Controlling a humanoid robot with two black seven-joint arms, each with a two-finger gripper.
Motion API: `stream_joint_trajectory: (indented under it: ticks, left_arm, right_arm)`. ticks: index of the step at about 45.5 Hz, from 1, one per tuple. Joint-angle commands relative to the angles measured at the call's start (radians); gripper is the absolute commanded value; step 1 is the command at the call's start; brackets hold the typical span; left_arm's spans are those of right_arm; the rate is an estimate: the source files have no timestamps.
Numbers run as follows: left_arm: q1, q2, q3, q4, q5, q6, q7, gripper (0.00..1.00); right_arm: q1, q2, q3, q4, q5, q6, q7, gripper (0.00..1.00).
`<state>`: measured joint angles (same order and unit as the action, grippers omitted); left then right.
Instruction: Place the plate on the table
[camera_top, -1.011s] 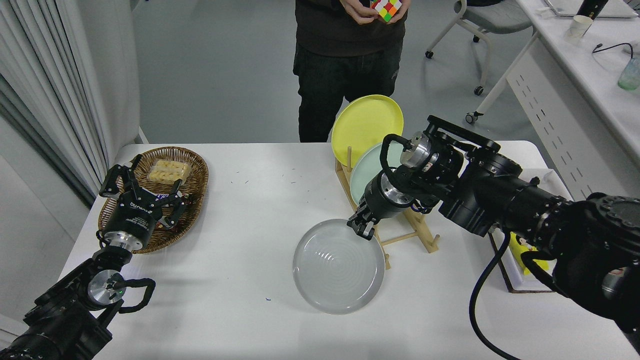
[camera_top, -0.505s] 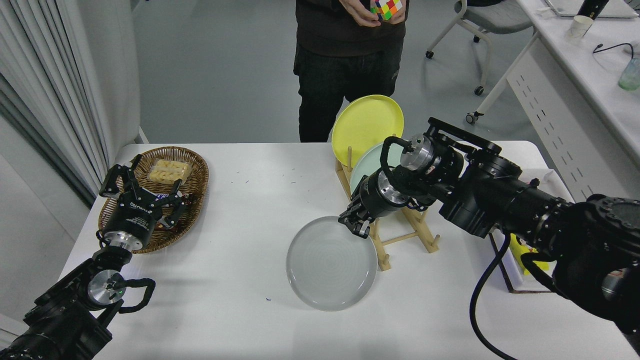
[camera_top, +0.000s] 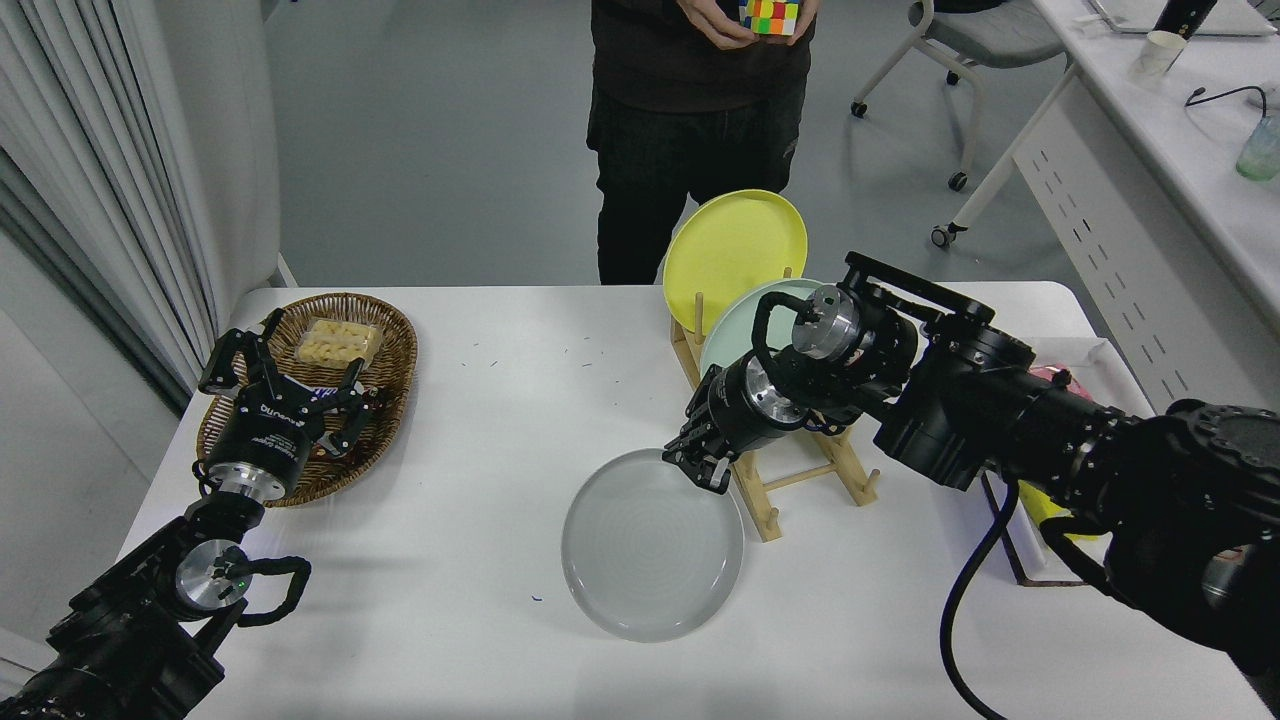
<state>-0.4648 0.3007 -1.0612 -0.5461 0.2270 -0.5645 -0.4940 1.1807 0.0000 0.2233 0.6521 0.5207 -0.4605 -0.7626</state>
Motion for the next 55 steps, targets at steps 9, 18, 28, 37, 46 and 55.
stream_joint_trajectory:
  ticks: [9,18,28,37,46,55]
  left_arm:
    - [0.0,0.0,0.0,0.0,0.0,0.0,0.0,0.98]
    - [0.0,0.0,0.0,0.0,0.0,0.0,0.0,0.98]
    - [0.0,0.0,0.0,0.0,0.0,0.0,0.0,0.98]
    - [0.0,0.0,0.001,0.0,0.0,0.0,0.0,0.98]
    - [0.0,0.0,0.0,0.0,0.0,0.0,0.0,0.98]
    - [0.0,0.0,0.0,0.0,0.0,0.0,0.0,0.98]
  right_arm:
    - [-0.036,0.0,-0.001,0.0,-0.045,0.049,0.002,0.0]
    - [-0.044,0.0,0.001,-0.003,-0.045,0.054,0.006,0.0]
    - [-0.053,0.0,0.001,-0.006,-0.045,0.074,0.008,0.0]
    - [-0.052,0.0,0.011,-0.006,-0.044,0.075,0.009,0.0]
    - [-0.053,0.0,0.011,-0.006,-0.042,0.075,0.009,0.0]
    - [-0.053,0.0,0.011,-0.005,-0.041,0.075,0.011,0.0]
